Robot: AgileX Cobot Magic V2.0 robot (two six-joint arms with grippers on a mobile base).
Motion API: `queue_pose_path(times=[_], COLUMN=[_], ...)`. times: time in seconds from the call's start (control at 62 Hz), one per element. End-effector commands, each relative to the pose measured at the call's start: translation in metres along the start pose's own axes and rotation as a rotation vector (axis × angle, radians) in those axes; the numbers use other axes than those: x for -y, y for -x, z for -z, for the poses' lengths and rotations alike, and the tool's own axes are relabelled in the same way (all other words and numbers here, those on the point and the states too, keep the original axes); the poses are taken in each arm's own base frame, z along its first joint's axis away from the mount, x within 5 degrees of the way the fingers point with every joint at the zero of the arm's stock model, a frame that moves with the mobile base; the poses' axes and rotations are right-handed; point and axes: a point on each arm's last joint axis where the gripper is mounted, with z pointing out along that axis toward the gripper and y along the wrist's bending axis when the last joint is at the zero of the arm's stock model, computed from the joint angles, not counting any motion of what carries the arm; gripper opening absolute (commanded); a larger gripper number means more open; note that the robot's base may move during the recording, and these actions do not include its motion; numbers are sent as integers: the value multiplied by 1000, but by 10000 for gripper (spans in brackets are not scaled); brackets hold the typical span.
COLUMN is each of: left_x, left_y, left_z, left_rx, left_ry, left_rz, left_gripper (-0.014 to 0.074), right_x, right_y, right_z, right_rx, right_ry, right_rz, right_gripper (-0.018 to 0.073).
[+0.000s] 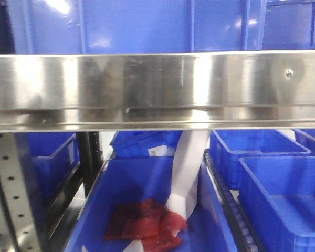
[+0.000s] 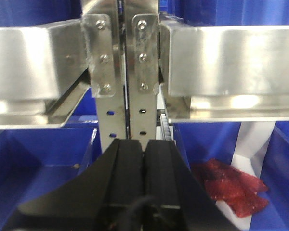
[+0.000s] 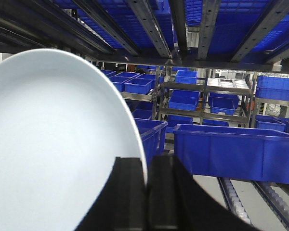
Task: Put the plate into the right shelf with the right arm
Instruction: 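Extend the right arm carrying the plate into the shelf over a blue bin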
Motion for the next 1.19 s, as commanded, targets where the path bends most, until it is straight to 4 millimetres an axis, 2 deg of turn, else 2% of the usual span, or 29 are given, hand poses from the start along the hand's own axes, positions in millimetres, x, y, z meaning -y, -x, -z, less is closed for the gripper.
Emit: queue_pose_path(times=[0.0, 0.903, 1.016, 1.177], left_x=[-1, -1, -1, -1], left_y=[5, 5, 5, 5], left_z=[0, 0, 0, 0], left_rx=[86, 86, 86, 86], left_ry=[14, 14, 14, 14], left_rz=[10, 10, 10, 10], left_gripper=[-47, -47, -47, -47], right_x=[-1, -2, -4, -7], right_y=[15, 18, 29, 57], right_z=[-2, -3, -17, -63], right_rx=[97, 104, 79, 46], right_ry=[12, 20, 32, 35], right_rz=[23, 4, -48, -47], right_gripper=[29, 29, 29, 29])
